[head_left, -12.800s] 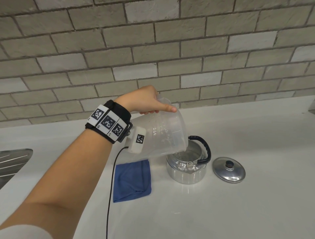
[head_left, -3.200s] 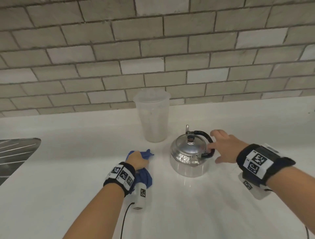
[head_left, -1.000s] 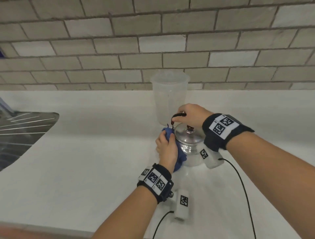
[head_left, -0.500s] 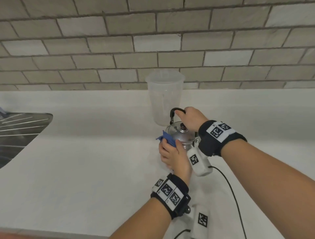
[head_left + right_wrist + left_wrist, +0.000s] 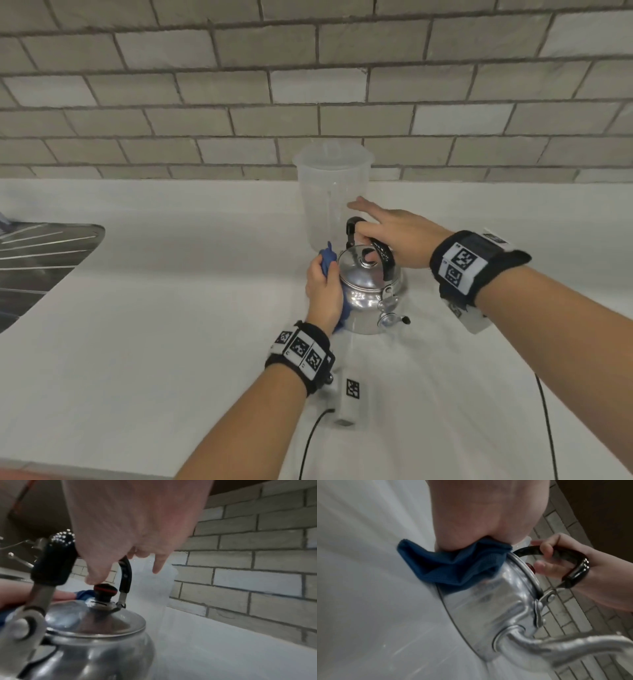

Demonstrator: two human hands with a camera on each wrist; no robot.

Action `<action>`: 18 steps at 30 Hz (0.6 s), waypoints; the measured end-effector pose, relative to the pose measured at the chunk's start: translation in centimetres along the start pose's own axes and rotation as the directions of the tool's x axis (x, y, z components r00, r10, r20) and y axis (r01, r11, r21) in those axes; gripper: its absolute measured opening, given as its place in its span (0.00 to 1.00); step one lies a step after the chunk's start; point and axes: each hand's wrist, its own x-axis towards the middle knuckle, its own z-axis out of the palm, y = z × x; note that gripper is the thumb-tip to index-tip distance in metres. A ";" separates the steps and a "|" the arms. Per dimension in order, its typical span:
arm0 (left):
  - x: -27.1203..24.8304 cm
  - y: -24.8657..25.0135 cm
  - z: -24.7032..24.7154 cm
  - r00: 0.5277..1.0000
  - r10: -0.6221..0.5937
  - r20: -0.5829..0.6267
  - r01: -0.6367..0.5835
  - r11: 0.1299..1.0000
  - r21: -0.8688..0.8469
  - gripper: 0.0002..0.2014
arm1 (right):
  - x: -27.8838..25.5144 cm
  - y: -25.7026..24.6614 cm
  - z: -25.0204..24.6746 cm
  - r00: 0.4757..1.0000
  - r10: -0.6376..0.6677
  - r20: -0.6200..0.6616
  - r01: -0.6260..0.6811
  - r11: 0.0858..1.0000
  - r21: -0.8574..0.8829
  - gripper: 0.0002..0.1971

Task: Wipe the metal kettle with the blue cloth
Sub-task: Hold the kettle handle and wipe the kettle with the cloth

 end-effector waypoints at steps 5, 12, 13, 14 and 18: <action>-2.1 -0.9 0.8 0.990 0.103 -0.091 -0.094 0.991 0.098 0.06 | 0.4 -1.3 1.1 0.991 -0.012 -0.134 0.012 1.000 -0.002 0.18; -5.1 -1.6 0.0 0.999 0.038 -0.007 -0.038 0.998 0.046 0.06 | 2.2 -3.7 2.9 0.933 0.217 -0.287 -0.213 0.976 0.046 0.17; -5.3 -1.7 -0.2 1.000 0.015 0.027 -0.016 1.000 0.014 0.07 | 2.3 -3.8 3.0 0.920 0.264 -0.290 -0.261 0.964 0.050 0.17; -5.5 -1.3 -0.5 0.998 -0.014 0.059 0.016 0.999 -0.033 0.08 | 2.3 -3.9 3.0 0.906 0.312 -0.287 -0.311 0.949 0.052 0.17; -4.8 0.3 -2.2 0.979 -0.146 0.146 0.172 0.968 -0.185 0.08 | 2.4 -4.2 2.5 0.888 0.404 -0.220 -0.412 0.911 0.015 0.18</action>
